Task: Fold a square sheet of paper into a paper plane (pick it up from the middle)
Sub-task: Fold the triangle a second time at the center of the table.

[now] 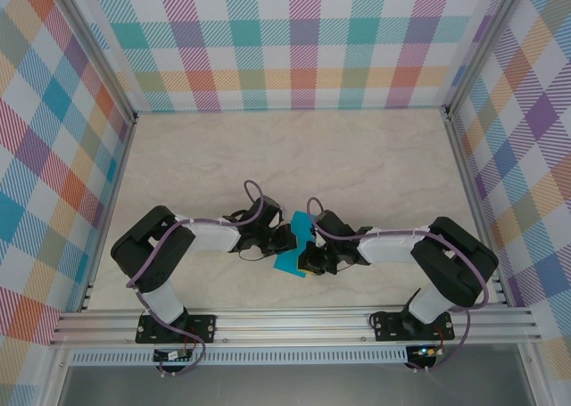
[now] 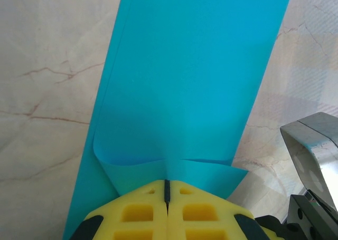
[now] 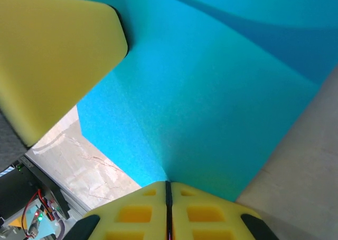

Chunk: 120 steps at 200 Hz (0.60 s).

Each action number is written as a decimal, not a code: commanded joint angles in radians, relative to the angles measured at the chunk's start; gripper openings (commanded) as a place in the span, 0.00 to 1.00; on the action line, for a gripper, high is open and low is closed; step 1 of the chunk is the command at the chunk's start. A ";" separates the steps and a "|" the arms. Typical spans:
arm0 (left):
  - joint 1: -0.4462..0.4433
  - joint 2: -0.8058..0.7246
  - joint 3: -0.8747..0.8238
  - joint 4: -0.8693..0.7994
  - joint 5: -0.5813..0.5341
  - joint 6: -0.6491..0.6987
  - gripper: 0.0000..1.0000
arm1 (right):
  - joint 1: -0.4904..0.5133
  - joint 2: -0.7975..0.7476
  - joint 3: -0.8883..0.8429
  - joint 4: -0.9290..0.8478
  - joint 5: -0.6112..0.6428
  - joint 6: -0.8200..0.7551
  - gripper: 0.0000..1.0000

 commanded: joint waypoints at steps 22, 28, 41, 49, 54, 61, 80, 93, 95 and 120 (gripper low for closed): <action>-0.012 -0.050 0.013 -0.092 -0.008 0.014 0.10 | 0.008 0.016 -0.061 -0.089 0.063 -0.007 0.08; -0.012 -0.061 0.020 -0.096 -0.007 0.015 0.12 | 0.008 0.016 -0.063 -0.087 0.063 -0.006 0.08; -0.012 -0.090 0.026 -0.104 -0.008 0.021 0.18 | 0.008 0.017 -0.066 -0.084 0.065 -0.009 0.08; -0.011 -0.109 0.026 -0.106 -0.009 0.022 0.19 | 0.009 0.018 -0.065 -0.085 0.065 -0.010 0.08; -0.012 -0.120 0.023 -0.105 -0.009 0.023 0.20 | 0.007 0.019 -0.065 -0.087 0.066 -0.011 0.08; -0.011 -0.134 0.018 -0.102 -0.007 0.021 0.20 | 0.008 0.020 -0.063 -0.089 0.069 -0.012 0.08; -0.013 -0.163 -0.007 -0.066 0.010 0.017 0.20 | 0.008 0.024 -0.056 -0.098 0.077 -0.016 0.08; -0.013 -0.172 -0.017 -0.054 0.015 0.016 0.20 | 0.008 0.029 -0.055 -0.089 0.073 -0.012 0.08; -0.014 -0.172 -0.017 -0.053 0.015 0.018 0.19 | 0.008 0.029 -0.055 -0.088 0.072 -0.012 0.08; -0.014 -0.141 -0.017 -0.026 0.027 0.022 0.18 | 0.009 0.036 -0.054 -0.083 0.070 -0.009 0.08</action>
